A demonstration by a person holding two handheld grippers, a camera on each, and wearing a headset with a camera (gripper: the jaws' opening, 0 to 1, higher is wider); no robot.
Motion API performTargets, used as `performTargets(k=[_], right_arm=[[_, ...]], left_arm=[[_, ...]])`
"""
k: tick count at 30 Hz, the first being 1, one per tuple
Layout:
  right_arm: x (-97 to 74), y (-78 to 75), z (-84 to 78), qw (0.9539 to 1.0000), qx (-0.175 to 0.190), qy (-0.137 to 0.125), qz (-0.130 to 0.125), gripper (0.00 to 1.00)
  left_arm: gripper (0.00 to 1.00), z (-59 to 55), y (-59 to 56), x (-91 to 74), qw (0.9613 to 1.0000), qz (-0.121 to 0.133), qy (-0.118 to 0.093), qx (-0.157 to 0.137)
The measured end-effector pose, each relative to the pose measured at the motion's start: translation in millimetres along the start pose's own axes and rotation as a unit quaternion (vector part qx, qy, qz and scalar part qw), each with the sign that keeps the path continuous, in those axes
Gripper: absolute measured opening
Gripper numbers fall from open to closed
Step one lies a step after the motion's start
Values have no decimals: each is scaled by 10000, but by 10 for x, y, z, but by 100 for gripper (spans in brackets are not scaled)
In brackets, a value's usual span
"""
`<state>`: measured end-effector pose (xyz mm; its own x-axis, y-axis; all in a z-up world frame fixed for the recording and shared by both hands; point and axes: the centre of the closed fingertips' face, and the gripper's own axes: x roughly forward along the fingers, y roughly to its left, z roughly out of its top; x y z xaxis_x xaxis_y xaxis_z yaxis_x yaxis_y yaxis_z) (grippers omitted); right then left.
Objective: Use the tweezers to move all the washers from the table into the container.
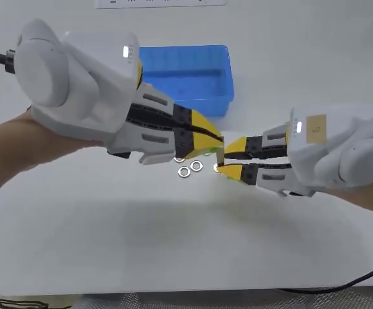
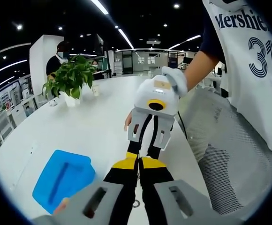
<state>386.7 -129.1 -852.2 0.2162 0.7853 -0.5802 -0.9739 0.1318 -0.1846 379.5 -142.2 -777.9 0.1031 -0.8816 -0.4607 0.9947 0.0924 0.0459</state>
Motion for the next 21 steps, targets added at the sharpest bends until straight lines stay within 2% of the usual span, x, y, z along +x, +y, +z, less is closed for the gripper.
performTargets(k=[8, 21], right_arm=[[25, 16, 0, 10000, 34, 8, 63, 11], [49, 14, -64, 9999, 59, 106, 107, 11]], left_arm=[[5, -20, -13, -1, 10000, -22, 57, 1], [5, -4, -2, 13, 9999, -49, -13, -150]])
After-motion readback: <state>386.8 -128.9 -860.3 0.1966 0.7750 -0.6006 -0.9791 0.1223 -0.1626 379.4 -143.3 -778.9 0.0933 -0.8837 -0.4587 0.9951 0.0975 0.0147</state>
